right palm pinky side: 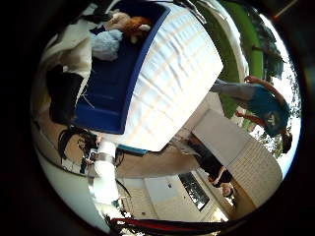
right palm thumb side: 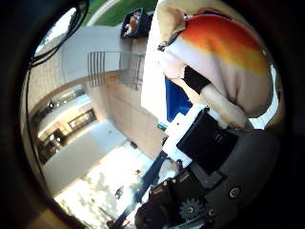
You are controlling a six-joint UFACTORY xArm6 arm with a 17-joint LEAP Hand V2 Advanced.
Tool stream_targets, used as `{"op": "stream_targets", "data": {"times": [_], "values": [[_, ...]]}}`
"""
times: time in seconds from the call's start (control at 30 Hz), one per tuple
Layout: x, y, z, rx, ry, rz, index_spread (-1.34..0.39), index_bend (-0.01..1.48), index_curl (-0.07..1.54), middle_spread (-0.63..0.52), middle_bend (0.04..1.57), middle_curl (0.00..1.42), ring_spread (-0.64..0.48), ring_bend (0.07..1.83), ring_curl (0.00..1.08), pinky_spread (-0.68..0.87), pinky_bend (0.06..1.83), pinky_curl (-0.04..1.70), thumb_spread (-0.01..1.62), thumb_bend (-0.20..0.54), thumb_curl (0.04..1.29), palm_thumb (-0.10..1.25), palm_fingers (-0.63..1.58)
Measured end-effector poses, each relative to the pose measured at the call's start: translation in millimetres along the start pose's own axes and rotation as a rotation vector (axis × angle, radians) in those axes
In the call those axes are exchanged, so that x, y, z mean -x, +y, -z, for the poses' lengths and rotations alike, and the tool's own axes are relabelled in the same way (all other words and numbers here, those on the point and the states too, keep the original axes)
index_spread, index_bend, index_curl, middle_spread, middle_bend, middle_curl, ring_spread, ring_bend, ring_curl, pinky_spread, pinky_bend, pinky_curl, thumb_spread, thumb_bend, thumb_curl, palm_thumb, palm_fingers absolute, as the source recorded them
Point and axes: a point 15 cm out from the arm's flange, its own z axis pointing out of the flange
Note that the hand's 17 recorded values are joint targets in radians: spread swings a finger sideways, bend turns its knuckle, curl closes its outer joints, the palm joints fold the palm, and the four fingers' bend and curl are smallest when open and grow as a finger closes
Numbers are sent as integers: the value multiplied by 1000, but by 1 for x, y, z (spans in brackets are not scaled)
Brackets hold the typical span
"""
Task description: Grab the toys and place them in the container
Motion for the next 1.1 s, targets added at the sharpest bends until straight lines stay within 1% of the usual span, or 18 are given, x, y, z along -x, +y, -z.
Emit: {"op": "stream_targets", "data": {"times": [0.03, 0.07, 0.1, 0.13, 0.17, 0.2, 0.33, 0.37, 0.5, 0.57, 0.73, 0.8, 0.83, 0.87, 0.93, 0.97, 1.0, 1.1], "values": [[0, 1, -4, 11, -3, 2, -1087, 668, 972, -214, 1270, 1045, -64, 1539, 775, 158, 1444, 1039, 1234, -27, 646, 836, 623], [0, 2, -7, 19, -5, 5, -986, 561, 957, -192, 1017, 979, -16, 1401, 737, 175, 1435, 1030, 1230, -43, 633, 807, 163], [1, 3, -10, 29, -6, 11, -919, 541, 964, -165, 866, 934, 21, 1332, 759, 192, 1398, 1045, 1230, -41, 624, 799, -140], [2, 3, -9, 24, -15, 43, -867, 519, 958, -144, 789, 891, 49, 1265, 754, 207, 1354, 1036, 1230, -39, 616, 792, -251], [4, 4, -6, 14, -23, 63, -787, 437, 903, -89, 625, 794, 105, 1058, 659, 243, 1248, 970, 1227, -34, 602, 787, -437], [5, 4, -5, 10, -25, 67, -795, 387, 860, -63, 543, 757, 143, 937, 609, 264, 1156, 921, 1210, -29, 600, 798, -631], [7, 10, 7, -33, -31, 87, -708, 243, 769, 3, 360, 644, 216, 729, 480, 321, 983, 813, 1189, -24, 584, 809, -467], [9, 12, 11, -50, -38, 92, -674, 180, 729, 25, 286, 600, 241, 655, 433, 346, 915, 768, 1182, -24, 577, 812, -398], [15, 26, 22, -71, -59, 98, -606, 106, 628, 67, 162, 519, 282, 535, 367, 395, 794, 676, 1160, -25, 559, 817, -273], [15, 33, 25, -71, -60, 98, -571, 98, 576, 82, 129, 478, 297, 505, 349, 420, 759, 638, 1150, -25, 551, 822, -218], [11, 59, 34, -78, -68, 86, -531, 102, 517, 93, 128, 435, 310, 479, 334, 449, 734, 601, 1140, -23, 541, 832, -161], [15, 73, 37, -80, -65, 98, -507, 118, 496, 85, 168, 429, 312, 459, 327, 460, 707, 582, 1136, -24, 536, 834, -100], [14, 75, 37, -77, -62, 97, -493, 127, 486, 73, 237, 445, 311, 433, 319, 465, 676, 568, 1135, -24, 534, 836, -40], [13, 76, 38, -79, -59, 95, -444, 223, 512, 59, 275, 452, 312, 389, 307, 469, 627, 551, 1133, -24, 531, 837, 41], [12, 78, 39, -88, -64, 100, -413, 246, 508, 55, 226, 431, 312, 373, 302, 478, 602, 535, 1132, -25, 527, 836, 43], [11, 80, 40, -95, -66, 101, -404, 258, 507, 60, 169, 415, 314, 377, 304, 480, 603, 531, 1131, -25, 525, 837, 19], [10, 82, 43, -107, -67, 101, -392, 264, 508, 59, 160, 410, 314, 376, 304, 483, 592, 524, 1131, -25, 523, 837, 13], [10, 89, 49, -138, -63, 104, -359, 213, 490, 63, 152, 393, 309, 383, 308, 486, 579, 507, 1132, -28, 516, 830, -22]]}}
